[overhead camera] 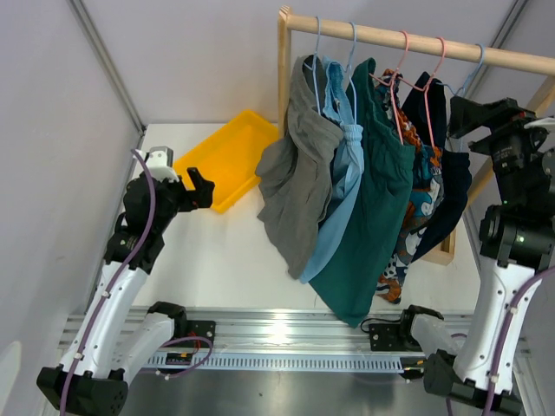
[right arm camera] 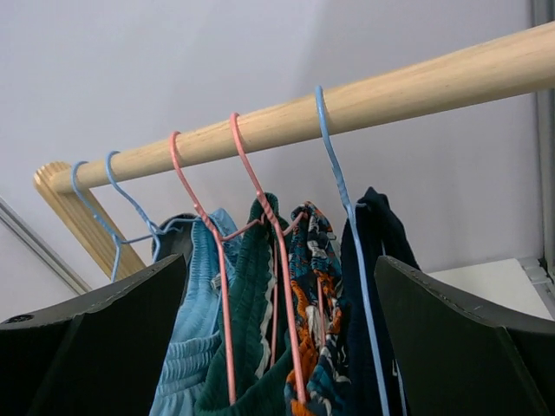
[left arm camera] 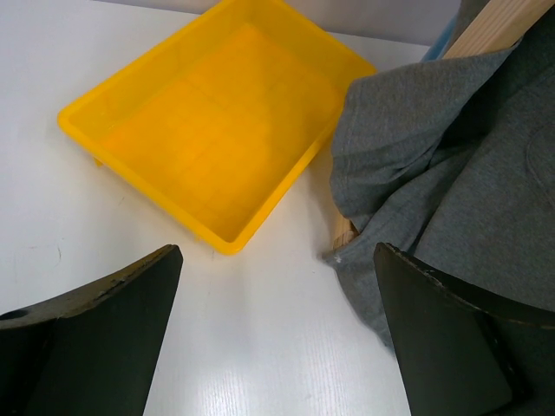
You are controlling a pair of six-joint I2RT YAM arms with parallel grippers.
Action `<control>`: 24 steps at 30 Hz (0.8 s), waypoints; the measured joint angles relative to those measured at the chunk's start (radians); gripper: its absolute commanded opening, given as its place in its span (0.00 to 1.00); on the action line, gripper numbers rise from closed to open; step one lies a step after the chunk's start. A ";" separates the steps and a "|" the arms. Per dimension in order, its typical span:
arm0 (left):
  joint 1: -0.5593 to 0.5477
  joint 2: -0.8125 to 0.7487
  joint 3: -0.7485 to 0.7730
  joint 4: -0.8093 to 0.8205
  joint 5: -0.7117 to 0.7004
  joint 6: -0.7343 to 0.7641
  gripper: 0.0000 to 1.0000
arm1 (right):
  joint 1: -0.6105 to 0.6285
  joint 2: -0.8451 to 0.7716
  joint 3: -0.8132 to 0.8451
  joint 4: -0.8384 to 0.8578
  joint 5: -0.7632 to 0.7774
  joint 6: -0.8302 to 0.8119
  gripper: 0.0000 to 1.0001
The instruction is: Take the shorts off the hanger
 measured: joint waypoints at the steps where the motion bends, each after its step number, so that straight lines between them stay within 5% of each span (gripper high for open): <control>1: 0.000 -0.002 0.000 0.000 0.000 0.000 0.99 | 0.008 0.022 0.008 -0.001 0.003 -0.010 0.99; 8: 0.000 -0.011 -0.003 0.000 0.000 0.000 0.99 | 0.077 0.158 0.043 -0.056 0.077 -0.085 0.99; 14: 0.000 -0.019 -0.005 -0.002 0.000 0.000 0.99 | 0.137 0.230 0.071 -0.111 0.157 -0.150 0.86; 17: 0.000 -0.021 -0.005 -0.002 0.001 0.000 0.99 | 0.157 0.241 0.071 -0.117 0.185 -0.170 0.70; 23: 0.000 -0.023 -0.006 -0.002 0.002 0.000 0.99 | 0.183 0.244 0.071 -0.117 0.228 -0.197 0.23; 24: 0.000 -0.023 -0.006 -0.002 0.002 0.000 0.99 | 0.185 0.244 0.071 -0.117 0.233 -0.200 0.05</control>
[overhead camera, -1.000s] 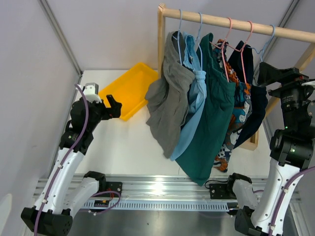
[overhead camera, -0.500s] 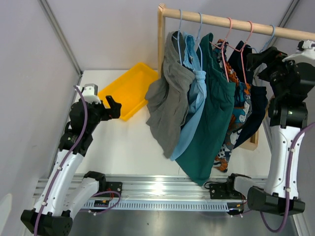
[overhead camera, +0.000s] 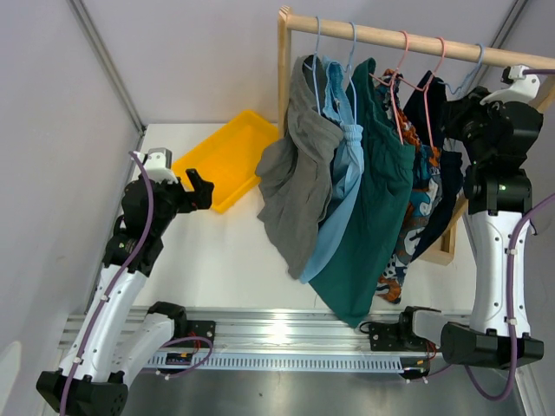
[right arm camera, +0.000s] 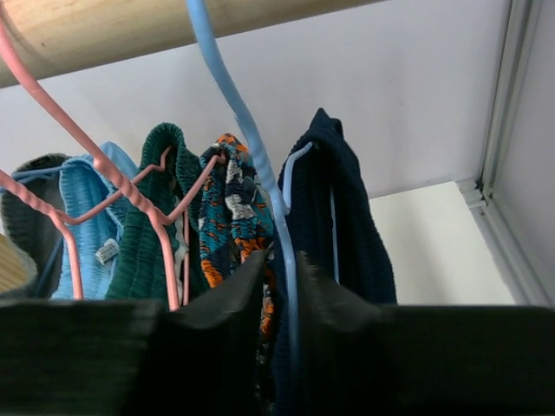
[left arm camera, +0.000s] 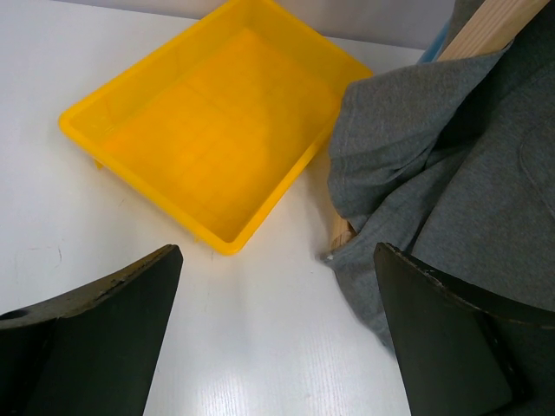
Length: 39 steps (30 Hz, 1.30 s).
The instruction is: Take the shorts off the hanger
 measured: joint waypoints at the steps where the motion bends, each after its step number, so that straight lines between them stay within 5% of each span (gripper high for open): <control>1: 0.000 0.000 0.000 0.000 0.000 0.000 0.99 | 0.002 0.001 0.000 0.000 0.003 -0.008 0.00; 15: -0.009 -0.023 -0.011 0.010 -0.001 0.017 0.99 | 0.015 0.002 0.066 -0.082 0.026 -0.029 0.00; 19: -0.093 -0.033 0.004 0.024 -0.003 0.038 0.99 | 0.015 -0.006 0.165 -0.141 0.038 -0.033 0.00; 31: -0.867 0.224 0.346 0.109 0.002 0.152 0.99 | 0.021 -0.234 0.172 -0.250 0.116 -0.016 0.00; 35: -1.154 0.405 0.452 0.190 0.023 0.200 0.99 | 0.021 -0.302 0.138 -0.320 0.135 0.030 0.00; 39: -1.302 0.624 0.562 0.273 0.023 0.222 0.99 | 0.021 -0.309 0.146 -0.425 0.186 0.072 0.00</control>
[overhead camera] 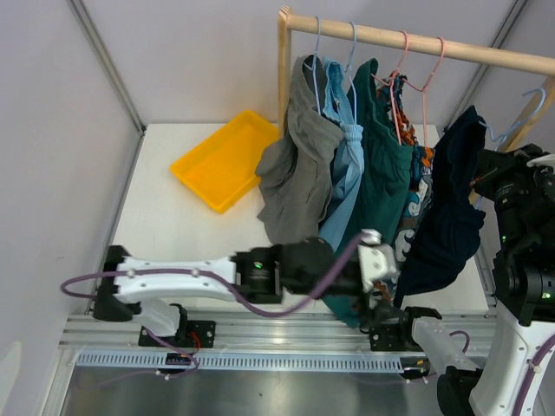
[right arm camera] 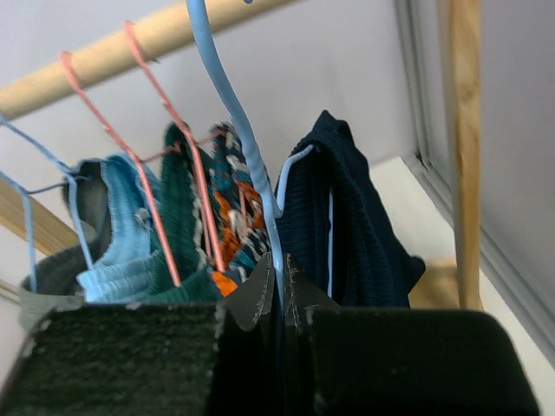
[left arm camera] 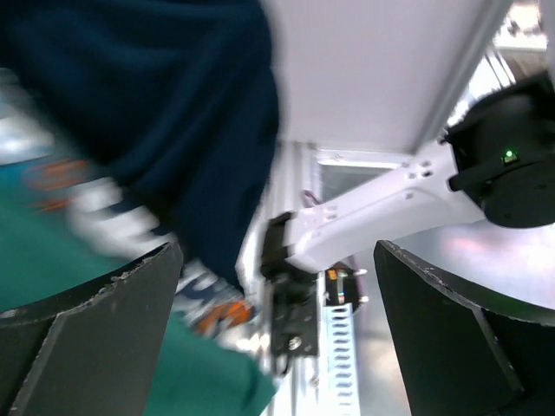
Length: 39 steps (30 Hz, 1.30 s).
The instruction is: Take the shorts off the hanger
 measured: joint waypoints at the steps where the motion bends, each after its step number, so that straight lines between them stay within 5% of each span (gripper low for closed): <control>1: -0.025 0.056 0.028 0.009 -0.004 0.005 0.99 | 0.000 0.003 0.003 -0.021 0.009 0.008 0.00; 9: -0.123 0.333 0.232 0.057 -0.062 0.058 0.99 | 0.003 0.015 0.030 -0.191 0.039 0.057 0.00; 24: -0.141 0.391 0.334 0.143 -0.194 0.134 0.99 | 0.028 0.016 0.155 -0.279 0.027 0.068 0.00; 32: -0.262 0.396 0.334 0.161 -0.510 0.299 0.99 | 0.036 0.022 0.162 -0.315 0.053 0.062 0.00; 39: -0.356 0.397 0.280 0.367 -0.799 0.488 0.99 | 0.041 0.022 0.162 -0.327 0.077 0.060 0.00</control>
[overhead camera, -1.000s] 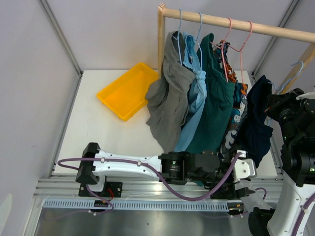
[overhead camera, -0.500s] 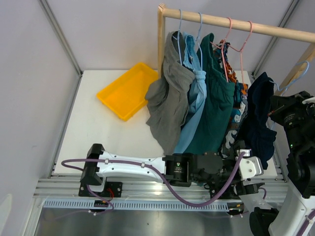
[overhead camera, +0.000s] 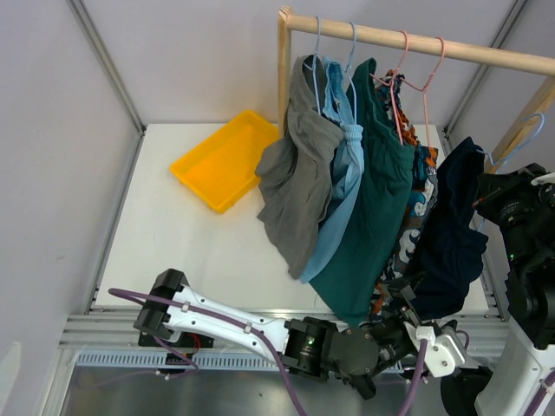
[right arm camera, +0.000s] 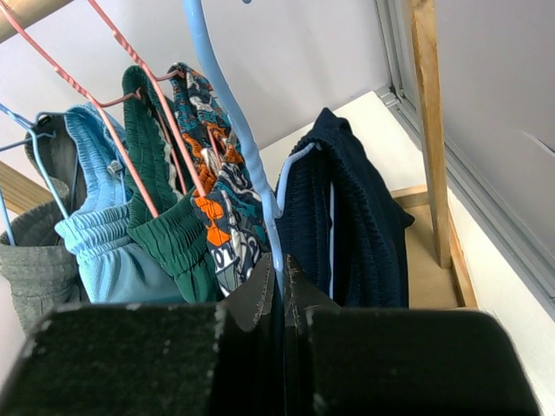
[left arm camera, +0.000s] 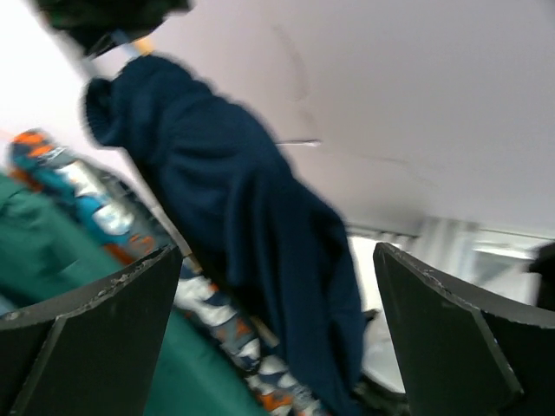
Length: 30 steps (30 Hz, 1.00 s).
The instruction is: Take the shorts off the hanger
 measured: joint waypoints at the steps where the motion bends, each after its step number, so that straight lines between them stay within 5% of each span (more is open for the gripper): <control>1: 0.000 0.002 -0.009 0.019 -0.023 0.016 0.99 | 0.000 0.000 0.000 0.000 0.000 0.000 0.00; 12: 0.125 0.030 -0.033 0.071 0.025 -0.072 0.97 | 0.006 0.009 0.000 -0.001 -0.005 0.000 0.00; 17: 0.195 0.030 -0.081 0.081 0.139 -0.176 0.70 | 0.007 0.013 0.000 0.000 -0.010 0.001 0.00; 20: 0.200 0.030 -0.085 0.085 0.202 -0.222 0.30 | 0.007 0.017 0.000 0.000 -0.011 0.002 0.00; 21: 0.199 0.029 -0.086 0.087 0.224 -0.236 0.05 | 0.007 0.018 0.000 0.000 -0.011 0.002 0.00; 30: 0.146 -0.038 -0.201 0.104 0.240 -0.300 0.00 | 0.020 0.024 0.000 -0.011 0.006 -0.003 0.00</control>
